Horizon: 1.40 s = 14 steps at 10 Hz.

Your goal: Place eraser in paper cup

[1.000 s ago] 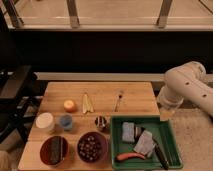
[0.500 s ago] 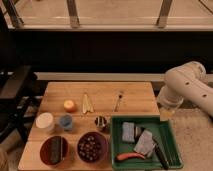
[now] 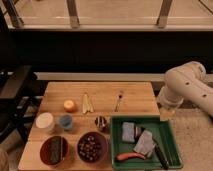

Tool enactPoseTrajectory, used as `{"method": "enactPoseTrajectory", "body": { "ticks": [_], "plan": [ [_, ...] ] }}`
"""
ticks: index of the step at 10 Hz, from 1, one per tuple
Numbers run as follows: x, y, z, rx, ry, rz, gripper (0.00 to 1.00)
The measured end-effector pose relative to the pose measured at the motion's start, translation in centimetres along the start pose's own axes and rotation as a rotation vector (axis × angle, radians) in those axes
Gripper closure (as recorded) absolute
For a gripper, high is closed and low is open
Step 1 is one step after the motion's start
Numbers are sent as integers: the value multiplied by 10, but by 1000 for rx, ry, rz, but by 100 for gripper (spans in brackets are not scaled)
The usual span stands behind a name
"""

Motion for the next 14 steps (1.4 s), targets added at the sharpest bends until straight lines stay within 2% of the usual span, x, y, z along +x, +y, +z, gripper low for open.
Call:
{"method": "enactPoseTrajectory", "body": {
  "ticks": [5, 6, 8, 11, 14],
  "plan": [
    [-1, -1, 0, 4, -3, -5, 35],
    [-6, -4, 1, 3, -38, -45, 35],
    [-33, -17, 0, 5, -116, -127, 35],
    [-92, -33, -13, 9, -249, -271, 35],
    [-155, -33, -23, -2, -342, -458, 35]
  ]
}}
